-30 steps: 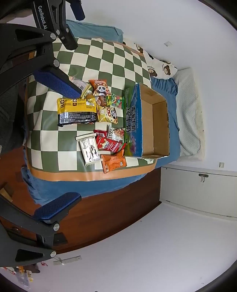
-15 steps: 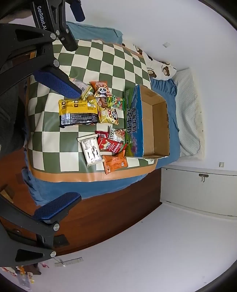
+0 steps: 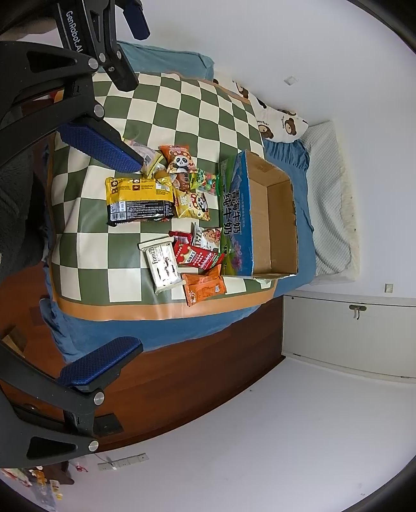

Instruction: Organize snacks

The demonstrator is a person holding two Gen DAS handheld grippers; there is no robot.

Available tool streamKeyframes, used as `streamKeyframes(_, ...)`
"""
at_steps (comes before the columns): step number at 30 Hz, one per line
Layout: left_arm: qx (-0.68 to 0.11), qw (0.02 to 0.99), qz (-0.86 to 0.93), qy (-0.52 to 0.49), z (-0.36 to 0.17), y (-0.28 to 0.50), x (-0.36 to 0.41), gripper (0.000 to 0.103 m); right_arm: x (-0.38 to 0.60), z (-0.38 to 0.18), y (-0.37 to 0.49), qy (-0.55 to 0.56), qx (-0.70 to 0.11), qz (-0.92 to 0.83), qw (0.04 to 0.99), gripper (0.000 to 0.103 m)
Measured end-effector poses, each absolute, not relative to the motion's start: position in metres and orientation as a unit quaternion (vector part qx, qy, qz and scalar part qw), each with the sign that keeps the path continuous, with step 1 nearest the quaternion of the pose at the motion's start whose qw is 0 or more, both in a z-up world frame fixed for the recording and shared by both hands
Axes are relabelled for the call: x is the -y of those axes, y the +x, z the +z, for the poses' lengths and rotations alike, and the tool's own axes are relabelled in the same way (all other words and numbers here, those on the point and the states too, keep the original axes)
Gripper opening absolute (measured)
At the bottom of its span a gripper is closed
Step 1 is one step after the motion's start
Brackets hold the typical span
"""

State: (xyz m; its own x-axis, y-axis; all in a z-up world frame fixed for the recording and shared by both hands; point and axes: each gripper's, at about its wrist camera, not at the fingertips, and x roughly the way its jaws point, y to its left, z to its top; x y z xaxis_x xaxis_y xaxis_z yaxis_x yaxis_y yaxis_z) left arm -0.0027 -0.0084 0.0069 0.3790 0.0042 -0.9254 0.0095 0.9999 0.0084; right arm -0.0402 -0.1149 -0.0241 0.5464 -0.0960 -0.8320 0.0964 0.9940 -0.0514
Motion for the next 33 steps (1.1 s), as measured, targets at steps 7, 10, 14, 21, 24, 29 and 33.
streamKeyframes(7,-0.556,0.831,-0.002,0.006,0.007,-0.003,0.008,0.103,0.114,-0.023,-0.041,0.002,-0.472,-0.055,0.880,0.103)
streamKeyframes(10,-0.555,0.832,-0.001,0.006,0.007,-0.003,0.008,0.103,0.114,-0.023,-0.043,0.002,-0.471,-0.055,0.881,0.103)
streamKeyframes(14,-0.554,0.832,-0.001,0.006,0.007,-0.004,0.008,0.103,0.114,-0.023,-0.043,0.003,-0.470,-0.054,0.881,0.103)
streamKeyframes(21,-0.553,0.833,-0.001,0.005,0.014,-0.006,0.013,0.103,0.107,-0.019,-0.045,0.005,-0.470,-0.053,0.881,0.103)
streamKeyframes(24,-0.553,0.833,-0.001,0.006,0.014,-0.007,0.013,0.103,0.109,-0.020,-0.045,0.005,-0.470,-0.052,0.881,0.103)
streamKeyframes(29,-0.554,0.833,0.000,0.005,0.022,-0.008,0.021,0.103,0.106,-0.019,-0.042,0.007,-0.469,-0.051,0.882,0.103)
streamKeyframes(33,-0.554,0.833,0.000,0.004,0.024,-0.009,0.022,0.103,0.105,-0.020,-0.042,0.006,-0.470,-0.050,0.881,0.103)
